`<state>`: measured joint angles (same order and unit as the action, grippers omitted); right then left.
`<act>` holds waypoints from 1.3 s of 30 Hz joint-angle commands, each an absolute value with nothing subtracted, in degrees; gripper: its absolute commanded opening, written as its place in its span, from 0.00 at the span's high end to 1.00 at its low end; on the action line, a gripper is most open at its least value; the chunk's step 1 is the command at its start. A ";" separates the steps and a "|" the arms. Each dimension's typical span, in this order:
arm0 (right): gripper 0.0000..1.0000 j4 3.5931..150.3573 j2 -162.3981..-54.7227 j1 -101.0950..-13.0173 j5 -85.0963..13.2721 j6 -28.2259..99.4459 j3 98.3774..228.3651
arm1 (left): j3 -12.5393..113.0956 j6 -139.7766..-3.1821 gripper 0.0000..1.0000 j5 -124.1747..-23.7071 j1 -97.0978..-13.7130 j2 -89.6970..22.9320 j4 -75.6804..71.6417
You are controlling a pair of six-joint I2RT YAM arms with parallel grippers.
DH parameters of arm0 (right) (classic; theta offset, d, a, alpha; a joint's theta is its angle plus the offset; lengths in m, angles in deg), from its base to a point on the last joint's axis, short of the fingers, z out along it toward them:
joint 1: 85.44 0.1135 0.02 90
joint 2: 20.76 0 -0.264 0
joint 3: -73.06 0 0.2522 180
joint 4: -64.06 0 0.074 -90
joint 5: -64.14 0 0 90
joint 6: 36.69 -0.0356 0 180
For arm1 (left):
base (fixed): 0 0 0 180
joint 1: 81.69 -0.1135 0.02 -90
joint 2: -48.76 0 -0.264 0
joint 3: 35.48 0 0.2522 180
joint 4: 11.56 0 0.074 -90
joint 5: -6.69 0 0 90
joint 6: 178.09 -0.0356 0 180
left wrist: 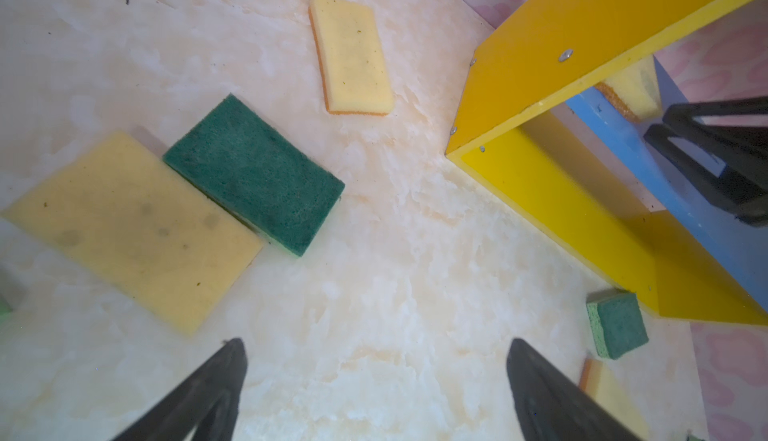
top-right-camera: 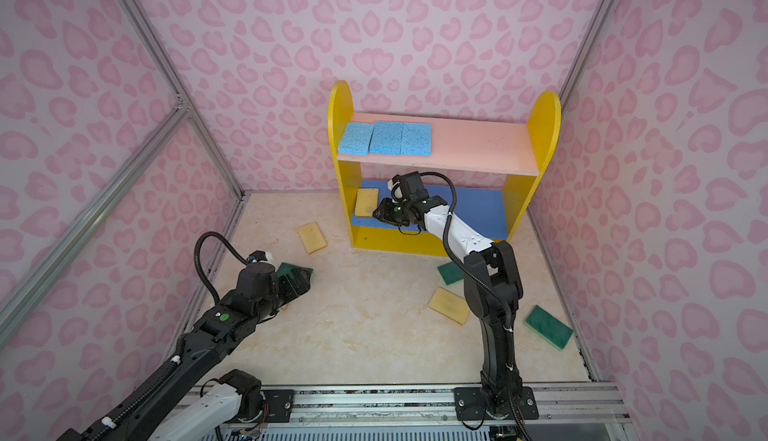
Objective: Place and organize the cleaning sponges onto the shelf
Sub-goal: 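Set the yellow sponge upright against the shelf side and open the right gripper, then withdraw the right gripper while the left gripper moves over another yellow sponge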
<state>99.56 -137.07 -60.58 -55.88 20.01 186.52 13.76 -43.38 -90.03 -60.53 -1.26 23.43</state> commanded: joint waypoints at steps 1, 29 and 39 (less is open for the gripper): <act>0.67 98.67 -134.74 -60.32 -55.69 21.14 184.47 | 15.63 -44.19 0.06 -87.59 -62.95 -4.22 21.67; 0.41 80.97 -93.17 -60.04 -58.18 16.65 133.88 | 43.40 -47.52 0.49 -85.92 -72.85 -49.61 15.18; 0.30 78.01 -91.25 -62.76 -60.09 15.76 127.44 | 48.62 -50.19 0.38 -84.57 -74.85 -57.10 17.34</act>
